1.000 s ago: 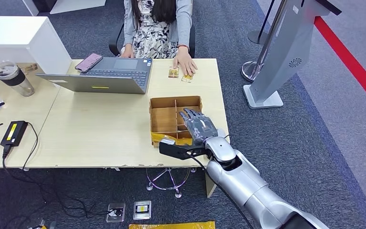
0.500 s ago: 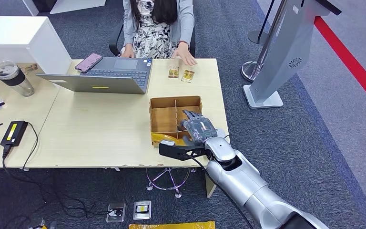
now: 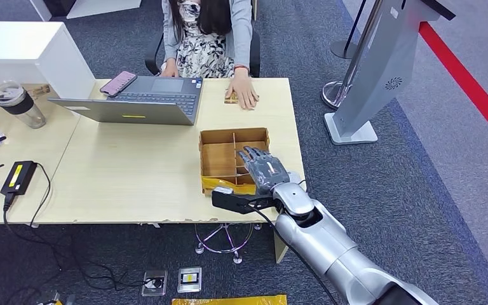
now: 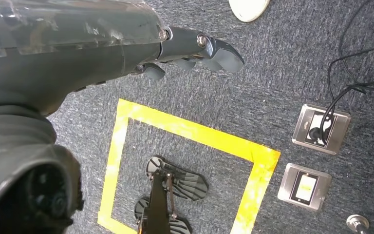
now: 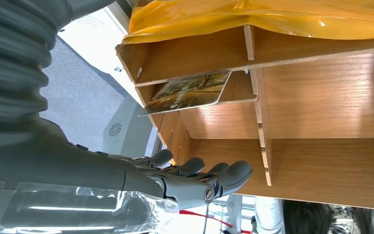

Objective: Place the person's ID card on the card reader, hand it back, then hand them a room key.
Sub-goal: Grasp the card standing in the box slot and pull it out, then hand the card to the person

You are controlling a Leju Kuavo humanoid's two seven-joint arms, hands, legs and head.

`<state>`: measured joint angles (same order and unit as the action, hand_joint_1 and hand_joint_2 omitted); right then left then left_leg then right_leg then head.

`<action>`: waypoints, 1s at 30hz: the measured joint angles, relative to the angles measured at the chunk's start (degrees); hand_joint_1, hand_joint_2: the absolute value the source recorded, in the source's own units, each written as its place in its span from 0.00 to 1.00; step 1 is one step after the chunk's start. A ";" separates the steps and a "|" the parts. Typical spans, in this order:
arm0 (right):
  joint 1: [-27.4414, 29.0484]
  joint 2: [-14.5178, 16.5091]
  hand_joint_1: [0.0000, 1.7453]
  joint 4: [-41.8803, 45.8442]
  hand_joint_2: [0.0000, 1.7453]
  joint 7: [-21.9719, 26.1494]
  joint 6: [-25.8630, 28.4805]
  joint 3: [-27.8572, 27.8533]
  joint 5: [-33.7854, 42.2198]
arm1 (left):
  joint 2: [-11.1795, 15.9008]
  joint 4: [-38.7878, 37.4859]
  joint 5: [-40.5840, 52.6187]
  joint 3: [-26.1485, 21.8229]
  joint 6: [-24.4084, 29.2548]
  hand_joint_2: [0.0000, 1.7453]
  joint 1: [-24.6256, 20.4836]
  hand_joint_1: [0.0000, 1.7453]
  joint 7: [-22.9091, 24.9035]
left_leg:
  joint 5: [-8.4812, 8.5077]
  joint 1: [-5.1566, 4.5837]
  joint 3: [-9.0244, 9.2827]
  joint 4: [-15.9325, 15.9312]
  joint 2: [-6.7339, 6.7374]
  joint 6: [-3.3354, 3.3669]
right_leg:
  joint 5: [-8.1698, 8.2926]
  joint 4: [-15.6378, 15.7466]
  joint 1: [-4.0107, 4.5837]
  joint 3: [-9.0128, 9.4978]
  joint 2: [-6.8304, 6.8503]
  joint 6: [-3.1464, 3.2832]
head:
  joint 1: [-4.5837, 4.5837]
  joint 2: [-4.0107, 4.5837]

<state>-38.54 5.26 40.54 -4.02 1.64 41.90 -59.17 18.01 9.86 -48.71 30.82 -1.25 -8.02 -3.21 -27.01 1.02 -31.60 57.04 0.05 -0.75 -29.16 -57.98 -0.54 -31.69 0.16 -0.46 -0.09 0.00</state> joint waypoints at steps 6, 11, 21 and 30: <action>0.00 0.22 1.00 0.00 1.00 -0.08 -0.01 0.02 0.00 | 0.00 0.00 -0.03 0.00 0.01 0.00 0.00 0.00 0.00 | 0.00 0.00 0.00 0.00 0.00 0.00 | 0.00 0.00 0.00 0.00 0.00 0.00 | 0.00 0.00; 0.00 0.22 1.00 -0.01 1.00 -0.09 -0.05 0.02 0.00 | 0.00 0.00 -0.06 0.00 0.01 0.00 0.00 0.00 0.00 | 0.00 0.00 0.00 0.00 0.00 0.00 | 0.00 0.00 0.00 0.00 0.00 0.00 | 0.00 0.00; -0.02 0.28 1.00 -0.07 1.00 -0.09 0.03 0.04 0.35 | 0.00 0.00 -0.14 0.04 0.03 0.00 0.01 0.00 0.00 | 0.00 0.00 0.00 0.00 0.00 0.00 | 0.00 0.00 0.00 0.00 0.00 0.00 | 0.00 0.00; -0.01 0.33 1.00 -0.11 1.00 -0.02 0.62 0.04 0.77 | 0.00 0.00 -0.14 0.07 0.03 0.00 0.01 0.00 0.00 | 0.00 0.00 0.00 0.00 0.00 0.00 | 0.00 0.00 0.00 0.00 0.00 0.00 | 0.00 0.00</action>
<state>-38.54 5.60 40.44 -4.04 2.26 41.94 -58.40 18.01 9.86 -48.85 30.88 -1.22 -8.01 -3.21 -27.01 1.02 -31.60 57.04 0.05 -0.76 -29.16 -57.98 -0.54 -31.68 0.16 -0.46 -0.09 0.00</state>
